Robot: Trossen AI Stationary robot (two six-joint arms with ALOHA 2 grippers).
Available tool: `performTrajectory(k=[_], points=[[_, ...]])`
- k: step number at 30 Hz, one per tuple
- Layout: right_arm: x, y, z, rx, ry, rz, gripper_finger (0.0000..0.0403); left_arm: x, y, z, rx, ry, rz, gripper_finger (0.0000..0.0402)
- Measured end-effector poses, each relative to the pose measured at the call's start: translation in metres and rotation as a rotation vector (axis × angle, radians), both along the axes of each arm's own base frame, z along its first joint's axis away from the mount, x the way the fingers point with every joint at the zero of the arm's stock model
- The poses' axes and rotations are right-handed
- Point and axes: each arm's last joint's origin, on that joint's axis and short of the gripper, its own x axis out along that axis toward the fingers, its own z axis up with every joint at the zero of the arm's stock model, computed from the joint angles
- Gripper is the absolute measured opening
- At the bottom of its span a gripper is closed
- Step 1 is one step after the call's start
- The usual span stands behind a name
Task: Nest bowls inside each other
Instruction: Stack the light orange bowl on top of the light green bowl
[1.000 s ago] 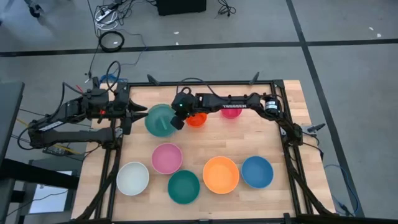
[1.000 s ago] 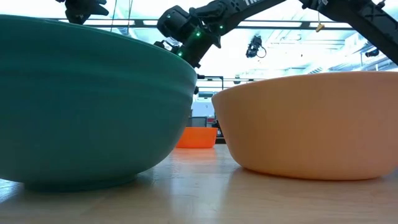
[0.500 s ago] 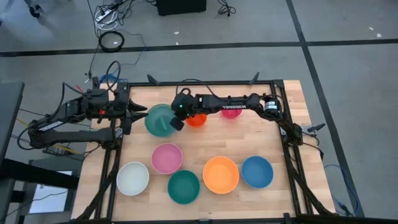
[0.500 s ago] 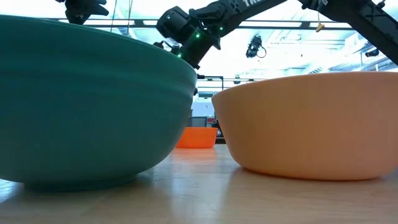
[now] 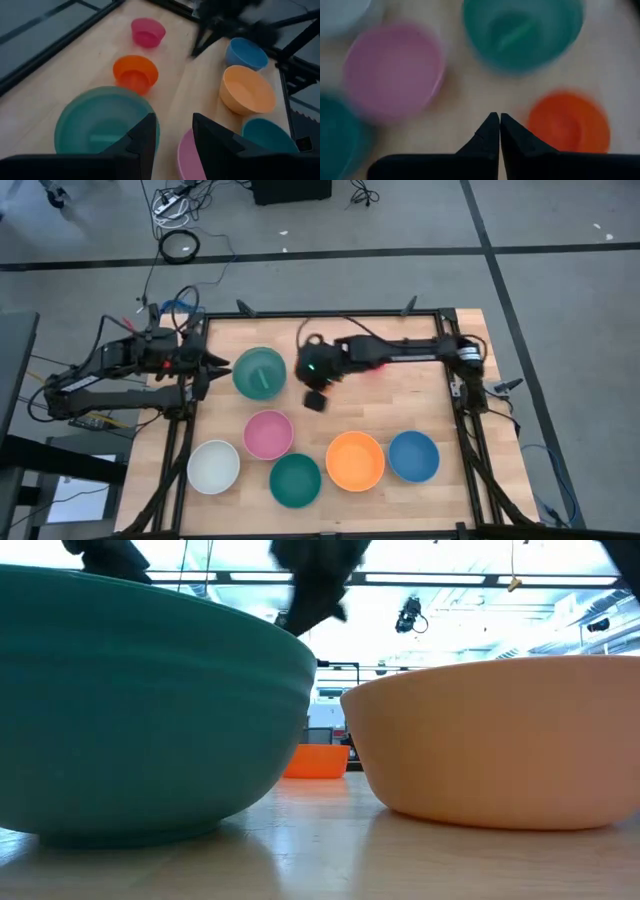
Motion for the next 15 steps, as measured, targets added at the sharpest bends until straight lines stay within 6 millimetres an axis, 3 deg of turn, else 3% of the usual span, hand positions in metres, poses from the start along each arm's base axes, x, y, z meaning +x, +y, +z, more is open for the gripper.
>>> performTrajectory(k=[4, 7, 11, 15], points=[[-0.041, 0.033, 0.013, 0.135, 0.230, 0.062, 0.0010, -0.003, -0.001, 0.001, -0.001, -0.009, 0.002, 0.0138], [-0.059, 0.053, 0.020, 0.220, 0.323, 0.061, 0.0013, -0.003, -0.001, 0.001, 0.002, -0.013, 0.001, 0.0138], [-0.065, 0.070, 0.025, 0.214, 0.302, 0.048, 0.0031, -0.002, 0.000, 0.001, 0.006, -0.020, -0.001, 0.0138], [-0.064, 0.077, 0.018, 0.162, 0.325, 0.008, 0.0078, 0.000, 0.000, -0.001, 0.006, -0.025, -0.001, 0.0138]])
